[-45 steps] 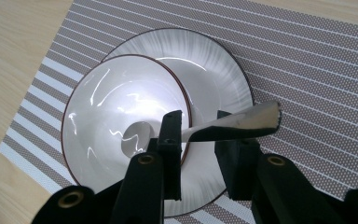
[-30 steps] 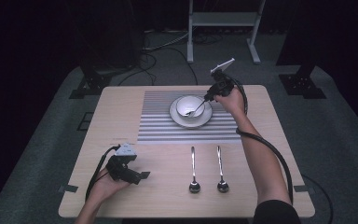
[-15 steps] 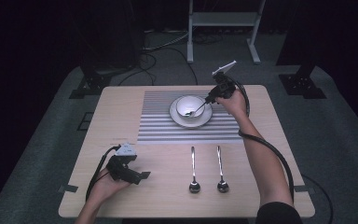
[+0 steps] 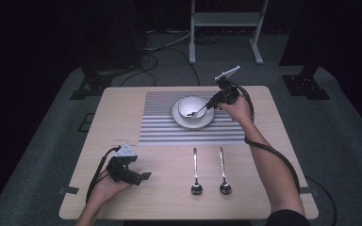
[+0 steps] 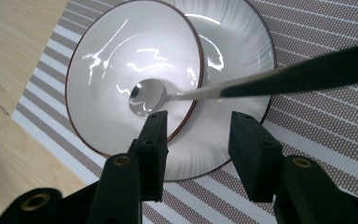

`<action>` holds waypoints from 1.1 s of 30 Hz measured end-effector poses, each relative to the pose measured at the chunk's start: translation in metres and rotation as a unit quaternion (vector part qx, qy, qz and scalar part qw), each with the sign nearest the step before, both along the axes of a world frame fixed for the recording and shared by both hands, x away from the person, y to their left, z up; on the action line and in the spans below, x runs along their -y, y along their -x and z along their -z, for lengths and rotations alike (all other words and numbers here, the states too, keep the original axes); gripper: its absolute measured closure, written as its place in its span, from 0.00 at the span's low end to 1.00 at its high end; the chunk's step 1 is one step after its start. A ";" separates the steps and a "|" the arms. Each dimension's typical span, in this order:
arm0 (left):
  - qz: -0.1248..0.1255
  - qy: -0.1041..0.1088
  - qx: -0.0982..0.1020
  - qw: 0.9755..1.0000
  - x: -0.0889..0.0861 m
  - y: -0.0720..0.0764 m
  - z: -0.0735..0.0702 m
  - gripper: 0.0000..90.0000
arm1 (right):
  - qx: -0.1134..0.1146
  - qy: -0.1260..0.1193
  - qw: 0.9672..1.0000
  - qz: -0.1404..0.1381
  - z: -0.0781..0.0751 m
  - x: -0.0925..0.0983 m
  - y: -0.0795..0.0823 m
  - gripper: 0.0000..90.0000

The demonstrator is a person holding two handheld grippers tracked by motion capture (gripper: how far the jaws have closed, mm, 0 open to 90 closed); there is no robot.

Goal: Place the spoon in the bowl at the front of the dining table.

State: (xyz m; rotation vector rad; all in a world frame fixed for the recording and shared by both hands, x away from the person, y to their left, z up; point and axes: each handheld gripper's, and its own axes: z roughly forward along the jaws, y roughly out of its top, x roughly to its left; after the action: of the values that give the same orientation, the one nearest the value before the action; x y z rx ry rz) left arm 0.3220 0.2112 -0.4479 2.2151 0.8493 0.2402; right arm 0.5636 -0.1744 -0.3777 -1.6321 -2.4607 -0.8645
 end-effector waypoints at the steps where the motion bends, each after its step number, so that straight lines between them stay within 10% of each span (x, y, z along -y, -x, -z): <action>1: -0.002 -0.001 0.000 1.000 0.000 0.000 0.000 0.08 | 0.000 -0.001 1.000 -0.003 0.001 0.001 0.002 0.60; 33: -0.012 -0.003 -0.003 1.000 -0.005 -0.002 0.002 0.08 | -0.001 -0.046 0.998 -0.038 0.025 0.010 0.047 0.44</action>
State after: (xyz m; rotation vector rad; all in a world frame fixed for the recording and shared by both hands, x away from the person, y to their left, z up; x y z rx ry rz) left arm 0.3238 0.2161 -0.4499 2.2128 0.8806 0.2478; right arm 0.5162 -0.1841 -0.4025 -1.4998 -2.4251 -0.9481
